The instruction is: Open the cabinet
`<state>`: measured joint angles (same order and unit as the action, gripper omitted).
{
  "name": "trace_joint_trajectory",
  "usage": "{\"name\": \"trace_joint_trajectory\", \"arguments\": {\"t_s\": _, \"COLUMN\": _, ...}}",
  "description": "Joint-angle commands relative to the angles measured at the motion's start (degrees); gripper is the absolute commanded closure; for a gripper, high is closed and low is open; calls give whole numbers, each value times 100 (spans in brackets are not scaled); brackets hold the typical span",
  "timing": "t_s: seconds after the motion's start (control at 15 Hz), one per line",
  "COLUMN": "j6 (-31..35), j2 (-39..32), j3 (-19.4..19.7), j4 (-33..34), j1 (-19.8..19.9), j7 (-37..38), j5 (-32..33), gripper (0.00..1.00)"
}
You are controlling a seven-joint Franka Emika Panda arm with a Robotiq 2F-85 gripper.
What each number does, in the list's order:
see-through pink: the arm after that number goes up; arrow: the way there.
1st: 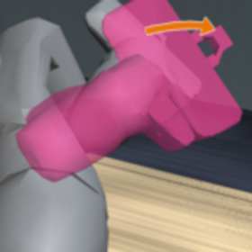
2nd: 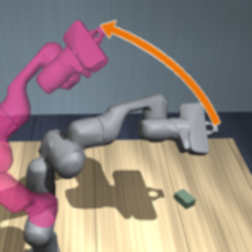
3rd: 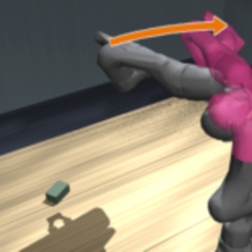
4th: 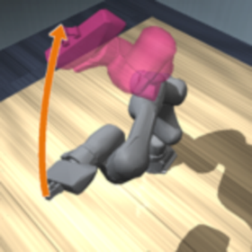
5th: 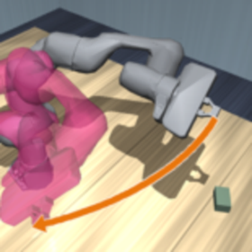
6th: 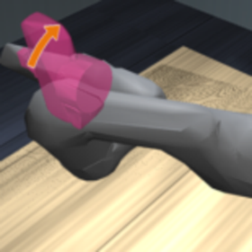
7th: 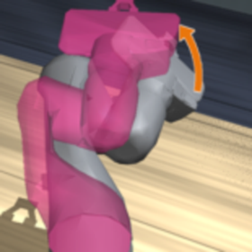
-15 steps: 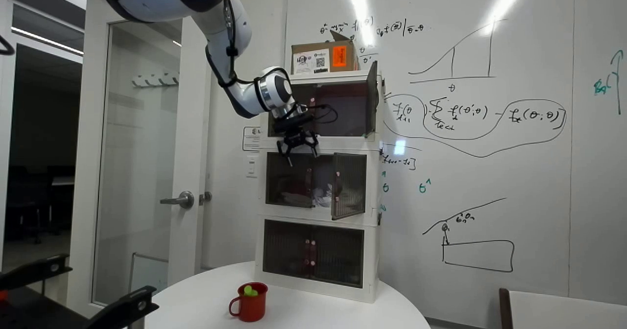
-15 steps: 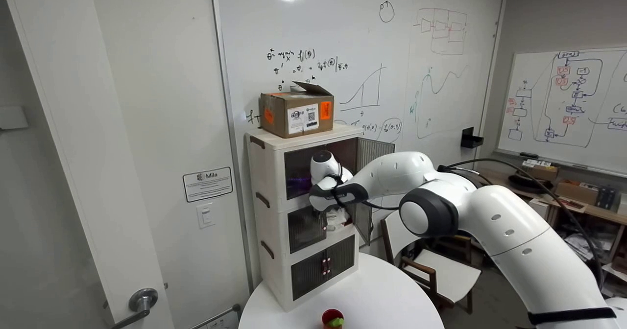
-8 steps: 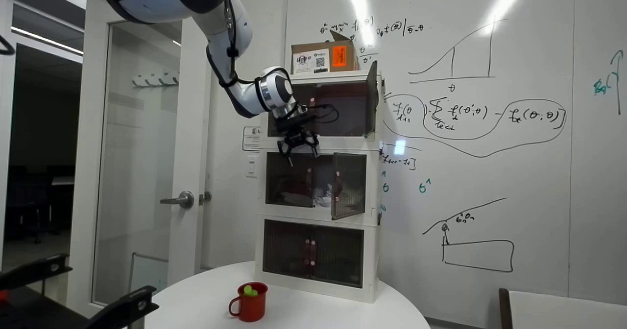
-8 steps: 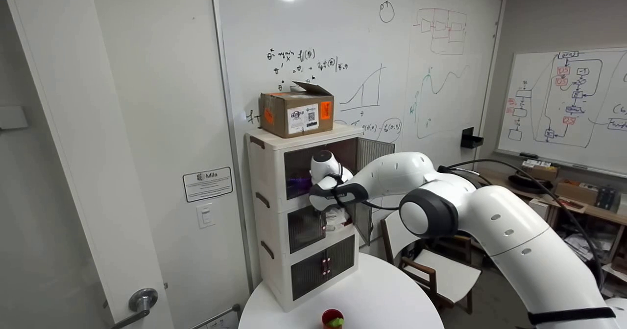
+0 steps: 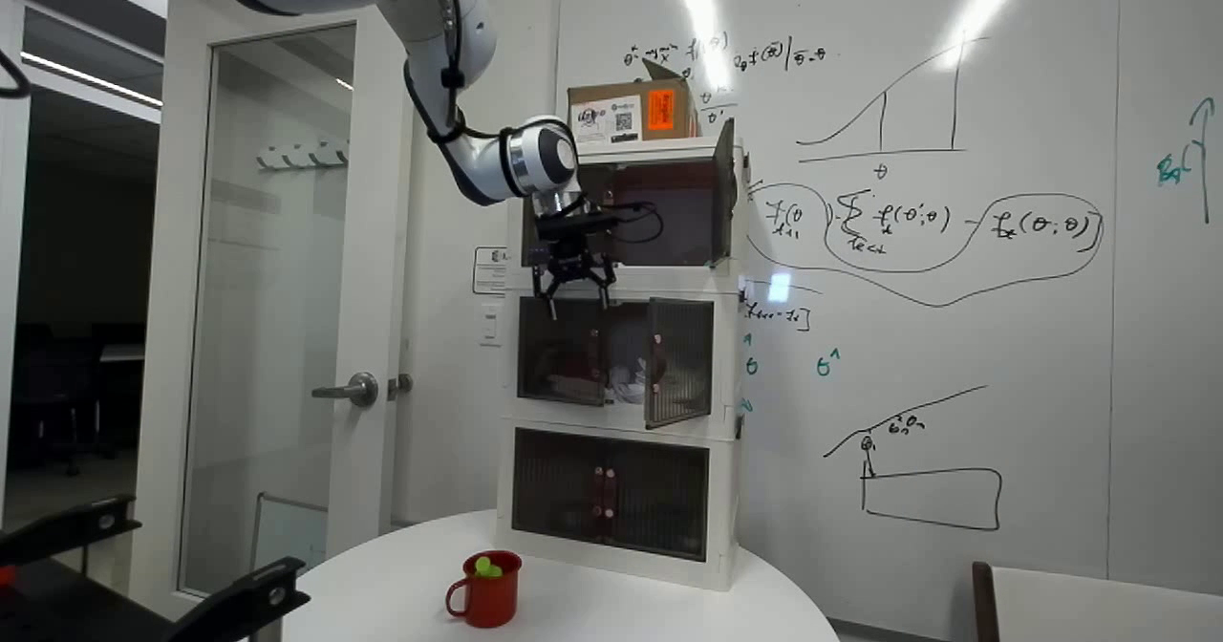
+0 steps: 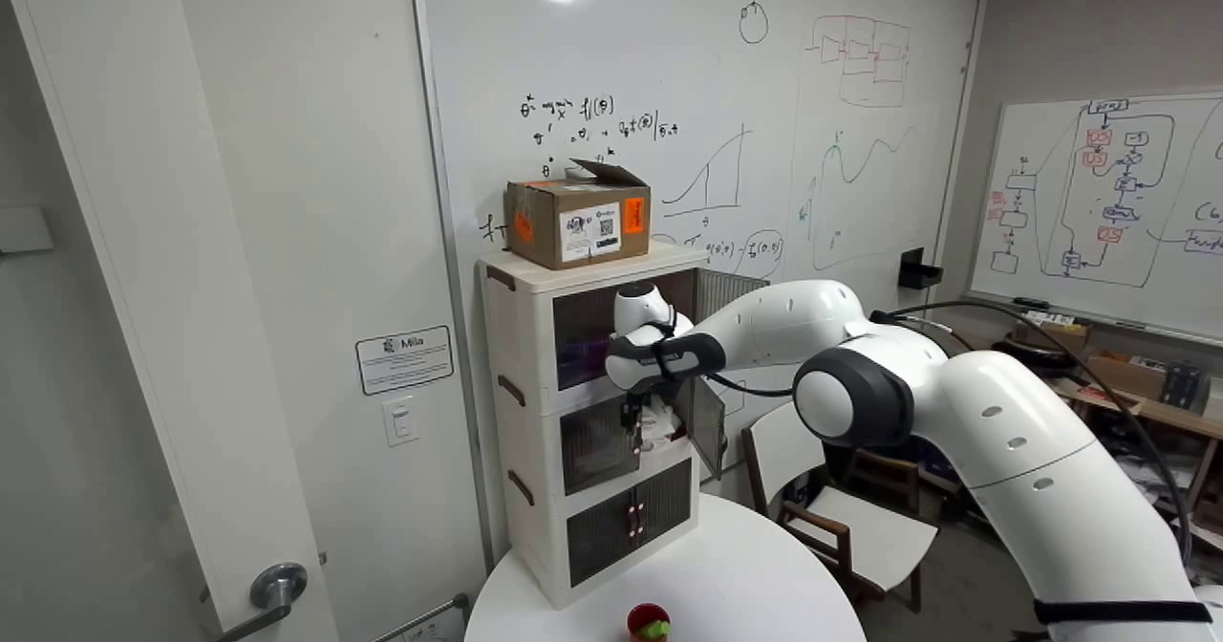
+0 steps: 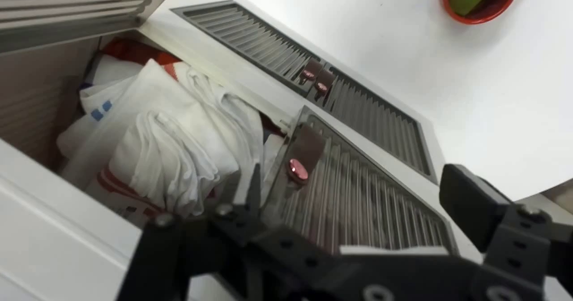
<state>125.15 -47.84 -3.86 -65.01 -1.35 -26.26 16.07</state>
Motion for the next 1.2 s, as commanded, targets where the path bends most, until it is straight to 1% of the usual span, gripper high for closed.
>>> {"name": "trace_joint_trajectory", "arguments": {"t_s": 0.0, "j6": -633, "j2": 328, "j3": -336, "j4": -508, "j1": 44, "j7": -295, "j5": -521, "gripper": 0}}
{"name": "trace_joint_trajectory", "arguments": {"t_s": 0.33, "j6": -1464, "j2": 641, "j3": -326, "j4": -843, "j1": -34, "j7": -88, "j5": -668, "gripper": 0}}
{"name": "trace_joint_trajectory", "arguments": {"t_s": 0.53, "j6": -1828, "j2": 917, "j3": -274, "j4": -1134, "j1": -212, "j7": 166, "j5": -558, "gripper": 0}}
{"name": "trace_joint_trajectory", "arguments": {"t_s": 0.67, "j6": -1825, "j2": 1144, "j3": -224, "j4": -1324, "j1": -354, "j7": 608, "j5": -533, "gripper": 0}}
{"name": "trace_joint_trajectory", "arguments": {"t_s": 0.8, "j6": -1755, "j2": 1377, "j3": -268, "j4": -1542, "j1": -412, "j7": 938, "j5": -642, "gripper": 0}}
{"name": "trace_joint_trajectory", "arguments": {"t_s": 0.93, "j6": -1631, "j2": 1613, "j3": -299, "j4": -1744, "j1": -495, "j7": 1155, "j5": -670, "gripper": 0}}
{"name": "trace_joint_trajectory", "arguments": {"t_s": 1.13, "j6": -1450, "j2": 1836, "j3": -304, "j4": -1853, "j1": -626, "j7": 1381, "j5": -640, "gripper": 0}}
